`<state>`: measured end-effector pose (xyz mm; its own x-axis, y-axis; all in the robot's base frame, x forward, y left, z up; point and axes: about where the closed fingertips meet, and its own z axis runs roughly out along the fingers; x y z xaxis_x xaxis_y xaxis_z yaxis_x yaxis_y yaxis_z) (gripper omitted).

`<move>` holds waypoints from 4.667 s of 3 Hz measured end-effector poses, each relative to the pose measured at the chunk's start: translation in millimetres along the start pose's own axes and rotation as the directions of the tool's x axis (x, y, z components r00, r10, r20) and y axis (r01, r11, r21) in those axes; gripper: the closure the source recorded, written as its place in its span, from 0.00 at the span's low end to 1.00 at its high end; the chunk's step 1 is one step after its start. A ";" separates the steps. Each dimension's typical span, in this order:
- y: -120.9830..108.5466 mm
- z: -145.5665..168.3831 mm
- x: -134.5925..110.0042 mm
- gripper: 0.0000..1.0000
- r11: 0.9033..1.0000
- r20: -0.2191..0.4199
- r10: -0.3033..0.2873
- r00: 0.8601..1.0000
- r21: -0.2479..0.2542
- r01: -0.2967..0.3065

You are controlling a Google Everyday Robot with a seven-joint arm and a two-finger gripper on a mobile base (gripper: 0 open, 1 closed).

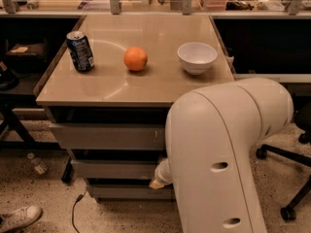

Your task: Open middle drawer

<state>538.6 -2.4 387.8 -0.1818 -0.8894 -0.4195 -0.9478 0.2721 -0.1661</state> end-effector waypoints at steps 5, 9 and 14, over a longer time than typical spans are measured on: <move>-4.3 -15.3 -5.1 1.00 1.000 0.000 0.000 1.000 0.000 0.000; 28.4 -32.3 17.2 1.00 0.996 -0.031 0.057 0.998 -0.061 -0.059; 46.7 -39.3 18.1 1.00 0.992 -0.063 0.071 0.996 -0.104 -0.077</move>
Offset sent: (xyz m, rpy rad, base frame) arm 0.0000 0.0000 0.0000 0.0000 0.0000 0.0000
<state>480.7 -20.3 407.6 -0.2643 -0.8892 -0.3735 -0.9532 0.2998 -0.0392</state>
